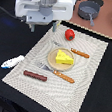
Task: Interact with the objects in diverse but meaningful ways.
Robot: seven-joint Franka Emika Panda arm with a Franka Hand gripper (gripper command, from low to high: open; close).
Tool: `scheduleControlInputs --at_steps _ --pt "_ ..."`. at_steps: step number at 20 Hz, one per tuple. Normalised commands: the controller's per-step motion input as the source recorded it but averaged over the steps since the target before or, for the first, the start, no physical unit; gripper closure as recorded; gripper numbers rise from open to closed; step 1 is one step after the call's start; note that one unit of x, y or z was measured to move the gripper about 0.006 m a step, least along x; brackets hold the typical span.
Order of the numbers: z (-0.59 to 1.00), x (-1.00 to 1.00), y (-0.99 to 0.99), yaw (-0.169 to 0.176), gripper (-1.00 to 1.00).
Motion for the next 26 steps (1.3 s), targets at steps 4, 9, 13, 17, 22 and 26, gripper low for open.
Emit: scheduleControlInputs --at_steps 4,9,13,17,22,26 --pt "-0.19 -0.48 -0.8 0.0 -1.0" --pt "-0.24 -0.48 -0.69 0.005 -1.0" --pt "-0.23 -0.26 -0.4 0.021 -1.0" --pt "-0.06 -0.01 -0.1 0.129 -1.0" --pt "0.0 -0.1 0.0 0.249 -1.0" --pt "0.0 -0.24 -0.01 0.244 -1.0"
